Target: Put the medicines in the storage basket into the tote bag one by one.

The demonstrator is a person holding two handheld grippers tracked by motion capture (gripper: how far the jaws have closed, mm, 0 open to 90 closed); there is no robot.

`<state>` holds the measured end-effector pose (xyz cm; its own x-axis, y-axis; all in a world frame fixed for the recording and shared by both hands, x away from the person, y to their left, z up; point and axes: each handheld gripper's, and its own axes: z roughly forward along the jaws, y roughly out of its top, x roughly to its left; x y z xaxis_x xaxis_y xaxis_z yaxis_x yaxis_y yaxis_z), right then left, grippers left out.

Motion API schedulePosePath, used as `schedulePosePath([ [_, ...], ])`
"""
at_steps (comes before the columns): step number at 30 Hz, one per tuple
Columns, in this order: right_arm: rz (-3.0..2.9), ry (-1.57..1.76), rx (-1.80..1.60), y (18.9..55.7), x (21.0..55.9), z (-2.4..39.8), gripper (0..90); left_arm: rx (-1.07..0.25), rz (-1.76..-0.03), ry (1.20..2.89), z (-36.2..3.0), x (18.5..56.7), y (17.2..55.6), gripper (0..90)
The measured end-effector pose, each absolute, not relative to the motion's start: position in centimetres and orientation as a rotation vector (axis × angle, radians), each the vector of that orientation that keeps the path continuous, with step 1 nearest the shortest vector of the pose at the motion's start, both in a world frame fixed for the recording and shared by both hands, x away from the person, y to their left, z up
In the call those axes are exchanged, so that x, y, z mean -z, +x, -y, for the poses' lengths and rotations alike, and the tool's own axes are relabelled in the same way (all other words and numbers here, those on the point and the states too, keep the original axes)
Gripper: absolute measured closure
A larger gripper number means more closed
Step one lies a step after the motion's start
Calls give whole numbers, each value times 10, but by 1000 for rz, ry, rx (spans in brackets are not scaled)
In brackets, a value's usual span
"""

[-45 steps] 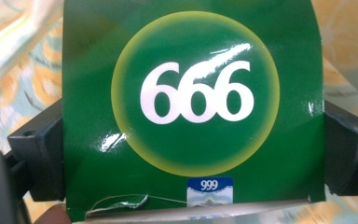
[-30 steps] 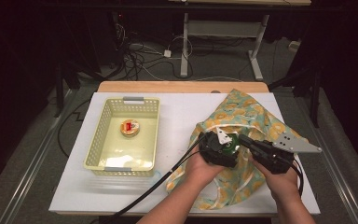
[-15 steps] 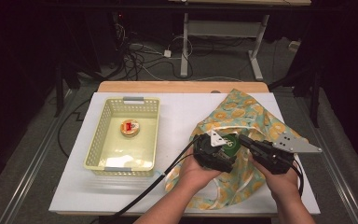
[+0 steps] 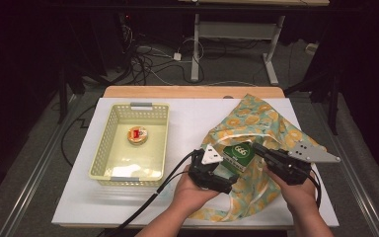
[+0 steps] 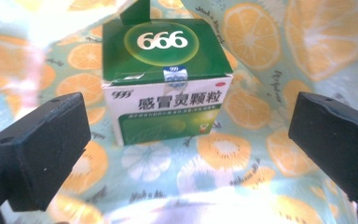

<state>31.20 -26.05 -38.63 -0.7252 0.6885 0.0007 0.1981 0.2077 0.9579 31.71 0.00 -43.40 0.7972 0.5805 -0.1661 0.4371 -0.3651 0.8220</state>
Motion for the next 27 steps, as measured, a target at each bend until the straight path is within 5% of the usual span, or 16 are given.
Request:
schedulePosePath([
  [27,-2072,815,-1520,312,388,258,900,-337,-918,1969,-126,425,288,0],
])
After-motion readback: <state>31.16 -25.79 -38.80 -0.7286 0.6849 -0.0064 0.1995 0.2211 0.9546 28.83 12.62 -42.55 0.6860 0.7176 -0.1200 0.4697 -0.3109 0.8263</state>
